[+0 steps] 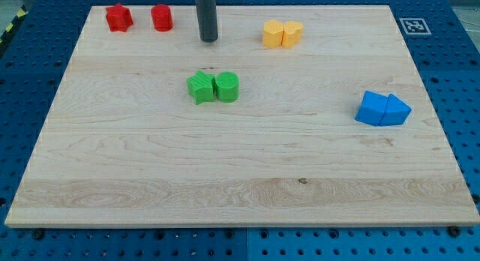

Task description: Slide the red blocks to the top left side of the board

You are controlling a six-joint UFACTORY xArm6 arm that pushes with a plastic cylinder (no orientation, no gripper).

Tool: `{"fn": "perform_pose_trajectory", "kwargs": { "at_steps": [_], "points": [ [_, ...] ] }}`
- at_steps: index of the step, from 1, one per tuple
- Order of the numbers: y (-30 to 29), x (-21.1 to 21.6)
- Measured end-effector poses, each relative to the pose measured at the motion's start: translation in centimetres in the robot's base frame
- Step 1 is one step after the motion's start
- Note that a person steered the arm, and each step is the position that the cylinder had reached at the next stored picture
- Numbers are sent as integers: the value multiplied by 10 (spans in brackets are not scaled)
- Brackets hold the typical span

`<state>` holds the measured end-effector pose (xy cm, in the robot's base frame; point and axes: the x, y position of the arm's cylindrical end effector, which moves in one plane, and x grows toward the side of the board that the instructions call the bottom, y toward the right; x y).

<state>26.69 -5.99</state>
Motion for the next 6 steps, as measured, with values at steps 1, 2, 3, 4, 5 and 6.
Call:
{"fn": "perform_pose_trajectory", "kwargs": {
  "at_steps": [1,2,3,4,5,6],
  "points": [
    [-4,-31],
    [-30,-38],
    [-67,-40],
    [-102,-37],
    [-128,-37],
    [-146,-37]
  ]
}}
